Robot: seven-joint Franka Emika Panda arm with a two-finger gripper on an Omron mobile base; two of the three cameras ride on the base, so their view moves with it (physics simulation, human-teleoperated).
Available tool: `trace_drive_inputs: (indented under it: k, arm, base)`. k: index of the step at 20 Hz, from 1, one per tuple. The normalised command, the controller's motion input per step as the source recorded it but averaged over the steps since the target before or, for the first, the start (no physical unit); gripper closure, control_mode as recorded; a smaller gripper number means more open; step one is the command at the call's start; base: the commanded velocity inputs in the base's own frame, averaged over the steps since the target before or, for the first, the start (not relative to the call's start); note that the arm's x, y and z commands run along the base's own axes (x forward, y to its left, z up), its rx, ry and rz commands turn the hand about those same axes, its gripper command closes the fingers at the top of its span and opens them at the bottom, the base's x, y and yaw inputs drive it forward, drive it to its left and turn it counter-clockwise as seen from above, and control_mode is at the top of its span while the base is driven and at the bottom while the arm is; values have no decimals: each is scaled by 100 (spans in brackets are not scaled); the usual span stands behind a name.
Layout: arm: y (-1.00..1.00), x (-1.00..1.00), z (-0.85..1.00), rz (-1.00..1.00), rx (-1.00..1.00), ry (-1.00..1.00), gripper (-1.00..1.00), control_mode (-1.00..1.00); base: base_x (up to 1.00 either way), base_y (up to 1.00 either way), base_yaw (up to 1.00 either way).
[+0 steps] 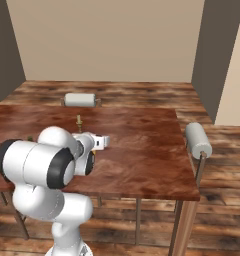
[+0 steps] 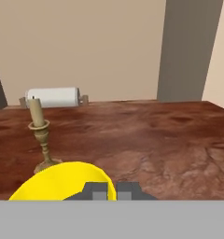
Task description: Open the cabinet directly in front. Then move the beer and the cup to the dining counter with the candle on it.
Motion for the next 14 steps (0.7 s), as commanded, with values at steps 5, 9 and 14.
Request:
trace_drive_inputs:
  k: [5,9,14]
  arm:
    - [-2,4,-21,0,0,0,100,-100]
    - [-8,0,-24,0,0,0,100,-100]
    - [-2,0,-6,0,0,0,100,-100]
  base:
    - [0,0,0]
    - [0,0,0]
    - [0,0,0]
